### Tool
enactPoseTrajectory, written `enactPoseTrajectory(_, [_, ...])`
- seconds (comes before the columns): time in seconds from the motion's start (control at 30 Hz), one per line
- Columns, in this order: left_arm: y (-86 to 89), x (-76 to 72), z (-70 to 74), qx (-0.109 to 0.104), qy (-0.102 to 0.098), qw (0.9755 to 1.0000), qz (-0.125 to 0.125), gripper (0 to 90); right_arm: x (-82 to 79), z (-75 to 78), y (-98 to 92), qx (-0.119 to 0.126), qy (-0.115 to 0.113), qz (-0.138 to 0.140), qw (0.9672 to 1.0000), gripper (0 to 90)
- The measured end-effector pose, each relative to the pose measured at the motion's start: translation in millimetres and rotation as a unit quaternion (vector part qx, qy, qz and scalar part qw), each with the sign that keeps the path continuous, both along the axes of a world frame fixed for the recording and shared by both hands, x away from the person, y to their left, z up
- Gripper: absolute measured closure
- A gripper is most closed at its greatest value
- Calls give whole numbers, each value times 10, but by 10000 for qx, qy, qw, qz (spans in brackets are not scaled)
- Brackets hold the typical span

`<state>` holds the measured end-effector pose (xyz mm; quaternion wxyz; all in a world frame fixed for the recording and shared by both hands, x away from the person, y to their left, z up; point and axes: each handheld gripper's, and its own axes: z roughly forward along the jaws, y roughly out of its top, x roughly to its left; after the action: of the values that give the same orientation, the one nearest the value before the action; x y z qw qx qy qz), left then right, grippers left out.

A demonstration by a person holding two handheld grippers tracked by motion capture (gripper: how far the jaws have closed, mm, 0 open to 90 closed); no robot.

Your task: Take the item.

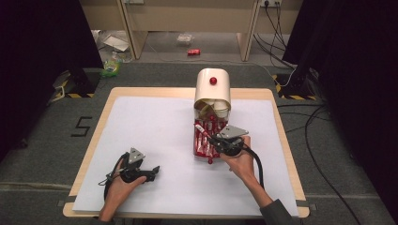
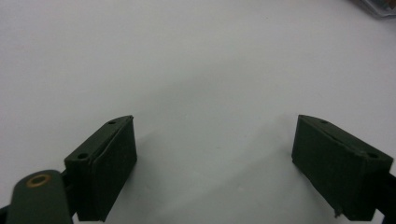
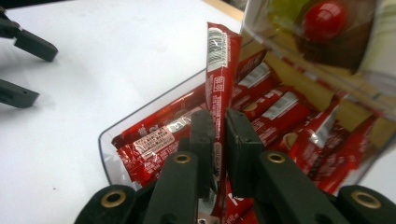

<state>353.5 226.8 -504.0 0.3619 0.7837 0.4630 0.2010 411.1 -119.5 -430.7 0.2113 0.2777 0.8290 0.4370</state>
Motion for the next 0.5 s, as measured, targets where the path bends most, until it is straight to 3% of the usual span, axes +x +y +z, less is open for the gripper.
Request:
enactPoseTrajectory(0.13, [-1,-1,0,5,-2,10000,4,130,-45,62,-80,170,25,27,9998,829])
enactPoseTrajectory(0.5, [0,-1,0,-8,1,10000,-2,130,-80,83,-184,135,-49,-14,9999,829])
